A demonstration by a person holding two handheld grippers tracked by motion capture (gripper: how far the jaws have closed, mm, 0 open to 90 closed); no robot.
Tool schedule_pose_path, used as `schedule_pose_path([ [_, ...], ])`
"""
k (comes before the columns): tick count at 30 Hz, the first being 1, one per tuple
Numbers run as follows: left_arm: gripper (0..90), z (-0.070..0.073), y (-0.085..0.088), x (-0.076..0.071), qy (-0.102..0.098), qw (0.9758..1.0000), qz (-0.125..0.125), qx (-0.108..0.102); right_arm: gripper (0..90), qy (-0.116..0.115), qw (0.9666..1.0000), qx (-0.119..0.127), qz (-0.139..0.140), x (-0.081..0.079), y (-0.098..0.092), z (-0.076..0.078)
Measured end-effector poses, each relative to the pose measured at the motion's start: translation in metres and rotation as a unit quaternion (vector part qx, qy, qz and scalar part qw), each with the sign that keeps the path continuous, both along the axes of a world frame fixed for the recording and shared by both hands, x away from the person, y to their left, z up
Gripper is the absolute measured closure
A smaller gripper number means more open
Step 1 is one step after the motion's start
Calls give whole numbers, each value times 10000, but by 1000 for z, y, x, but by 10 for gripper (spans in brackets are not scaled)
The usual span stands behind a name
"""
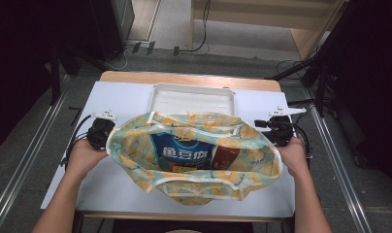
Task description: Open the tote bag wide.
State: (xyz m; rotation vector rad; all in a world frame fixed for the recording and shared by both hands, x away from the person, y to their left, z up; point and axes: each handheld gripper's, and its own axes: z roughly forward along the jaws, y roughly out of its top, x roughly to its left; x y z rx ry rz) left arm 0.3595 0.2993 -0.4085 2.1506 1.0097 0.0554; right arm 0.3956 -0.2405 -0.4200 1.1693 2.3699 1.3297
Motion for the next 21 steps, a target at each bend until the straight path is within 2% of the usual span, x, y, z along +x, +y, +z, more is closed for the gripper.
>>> schedule_pose_path([
  [2, 545, 0, 0, 2, 120, 9999, -3, -51, 356, 19, 10000, 37, 33, -1, 0, 1],
  [9, 518, 2, -3, 3, 14, 9999, -132, -110, 428, 118, 9997, 170, 151, -3, 1, 3],
  [21, 487, 3, -4, 4, 60, 9996, -198, -202, 438, 142, 9992, 204, 314, -4, 3, 3],
])
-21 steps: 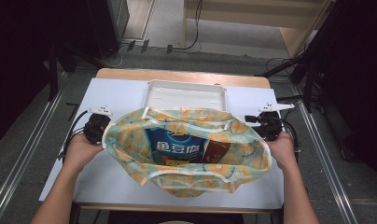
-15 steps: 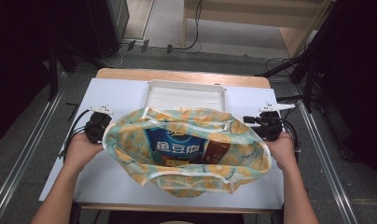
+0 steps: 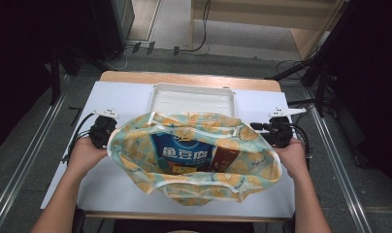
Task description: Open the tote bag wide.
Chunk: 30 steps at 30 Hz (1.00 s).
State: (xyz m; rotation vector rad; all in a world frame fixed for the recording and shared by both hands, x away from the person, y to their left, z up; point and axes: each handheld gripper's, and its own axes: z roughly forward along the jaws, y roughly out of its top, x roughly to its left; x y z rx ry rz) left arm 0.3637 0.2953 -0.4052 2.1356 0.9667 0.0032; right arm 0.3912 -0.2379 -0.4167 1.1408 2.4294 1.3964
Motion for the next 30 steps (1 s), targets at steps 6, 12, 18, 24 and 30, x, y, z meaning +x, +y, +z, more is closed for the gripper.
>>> schedule_pose_path([
  [6, 492, 0, 1, -2, -61, 9999, -86, 18, 447, -87, 9999, 5, 53, 1, 4, 1],
  [12, 494, 1, 1, -4, -48, 9999, -117, -12, 452, 7, 9999, 17, 154, 1, 6, 1],
  [18, 472, 0, 3, -3, -11, 10000, -94, -30, 449, 40, 9998, -15, 180, 2, 8, 0],
  [24, 450, -2, 1, -2, 48, 9999, -160, -4, 437, 35, 9998, -20, 187, 2, 7, 0],
  [30, 415, -3, 1, -2, -44, 9997, -222, 52, 434, 54, 9998, -40, 197, 2, 7, -1],
])
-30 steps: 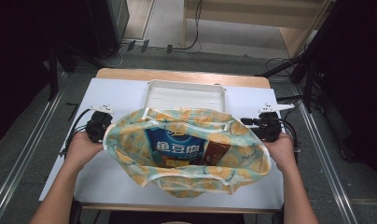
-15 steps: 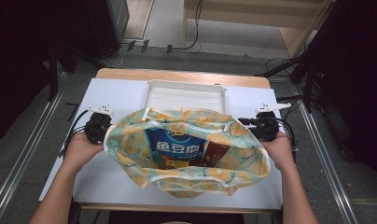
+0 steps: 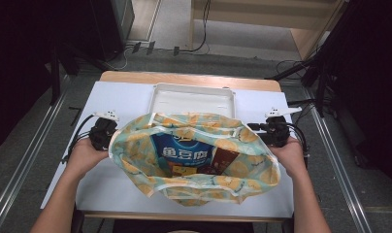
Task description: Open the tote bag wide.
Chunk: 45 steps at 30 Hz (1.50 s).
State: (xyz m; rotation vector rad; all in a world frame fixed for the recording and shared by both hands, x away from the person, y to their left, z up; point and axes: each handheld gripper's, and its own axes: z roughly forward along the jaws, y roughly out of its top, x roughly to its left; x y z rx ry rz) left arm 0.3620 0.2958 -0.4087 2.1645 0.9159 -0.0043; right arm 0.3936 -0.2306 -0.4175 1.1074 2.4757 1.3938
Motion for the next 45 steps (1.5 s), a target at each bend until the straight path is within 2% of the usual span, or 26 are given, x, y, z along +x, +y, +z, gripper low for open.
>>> schedule_pose_path([
  [4, 423, 0, 0, -1, -112, 9999, 2, 43, 434, 6, 10000, 9, 8, 0, -1, 0],
  [13, 430, -4, 1, 3, 125, 9998, 69, -117, 434, 30, 10000, -16, 56, 1, 1, -1],
  [17, 440, -4, 2, 5, 151, 9997, 92, -170, 434, 63, 10000, -23, 72, 1, 2, -3],
  [23, 459, -5, -1, 7, 302, 9993, 74, -194, 434, 88, 9999, -39, 102, 2, 4, -4],
  [28, 516, -2, -2, 6, 311, 9994, 38, -161, 435, 72, 9999, -24, 120, 2, 5, -3],
  [31, 589, 1, -2, 5, 358, 9990, 16, -281, 435, 46, 9999, -13, 148, 1, 6, -1],
  [33, 640, 7, -3, 7, 443, 9983, -88, -374, 442, 16, 9999, -8, 158, 0, 7, 3],
  [34, 658, 14, -4, 7, 365, 9987, -149, -337, 451, -8, 9999, 18, 161, -1, 7, 5],
  [36, 707, 24, -7, 8, 266, 9983, -296, -436, 473, -76, 9997, 167, 165, -3, 7, 12],
  [37, 710, 32, -9, 9, 252, 9978, -381, -485, 478, -102, 9996, 192, 199, -4, 8, 17],
  [39, 716, 39, -12, 10, 249, 9979, -432, -401, 517, -224, 9993, 179, 240, -7, 10, 27],
  [41, 722, 52, -14, 12, 175, 9983, -457, -311, 544, -243, 9988, 307, 278, -11, 10, 35],
  [43, 734, 63, -14, 15, 227, 9972, -560, -445, 570, -218, 9987, 303, 336, -14, 10, 44],
  [45, 738, 74, -15, 15, 179, 9967, -607, -514, 598, -205, 9986, 294, 400, -15, 9, 51],
])
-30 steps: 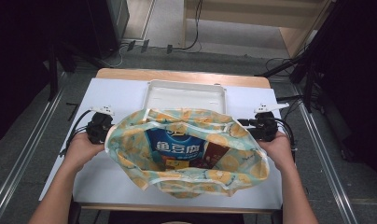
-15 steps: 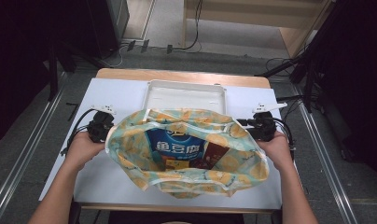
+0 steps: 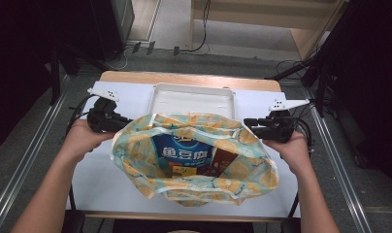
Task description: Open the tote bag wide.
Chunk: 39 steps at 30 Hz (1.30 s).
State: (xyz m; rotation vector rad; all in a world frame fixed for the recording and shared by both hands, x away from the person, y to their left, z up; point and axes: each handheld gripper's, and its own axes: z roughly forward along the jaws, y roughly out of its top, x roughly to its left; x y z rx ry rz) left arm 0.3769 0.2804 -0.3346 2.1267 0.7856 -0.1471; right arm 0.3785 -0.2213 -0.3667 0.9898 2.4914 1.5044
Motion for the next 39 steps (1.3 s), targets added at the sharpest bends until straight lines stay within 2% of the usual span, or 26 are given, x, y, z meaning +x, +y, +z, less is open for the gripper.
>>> schedule_pose_path([
  [4, 725, 20, -1, -2, -80, 9997, -97, -191, 618, 45, 9999, 78, 90, -2, -1, 22],
  [7, 718, 31, -4, -5, -198, 9997, -123, -54, 642, -45, 9999, 75, 123, -5, -1, 39],
  [11, 705, 48, -6, -6, -279, 9994, -189, -3, 661, -102, 9995, 168, 236, -12, -2, 62],
  [14, 706, 58, -4, -6, -295, 9993, -215, -107, 666, -29, 9995, 159, 263, -16, -2, 76],
  [16, 705, 67, -3, -8, -332, 9991, -211, -165, 666, -95, 9994, 183, 275, -20, -2, 84],
  [18, 701, 78, -5, -13, -459, 9985, -250, -134, 667, -107, 9993, 233, 283, -24, -2, 92],
  [22, 690, 100, -8, -24, -634, 9973, -358, -72, 669, -256, 9992, 167, 272, -36, -1, 110],
  [27, 670, 119, -11, -33, -721, 9966, -386, -64, 658, -356, 9985, 187, 366, -51, 1, 122],
  [32, 641, 132, -16, -46, -750, 9955, -567, -123, 635, -378, 9982, 173, 440, -66, 4, 131],
  [35, 594, 134, -21, -54, -734, 9944, -744, -127, 601, -451, 9972, 168, 573, -75, 7, 136],
  [39, 488, 133, -29, -62, -695, 9936, -895, 31, 510, -550, 9951, 78, 823, -83, 12, 136],
])
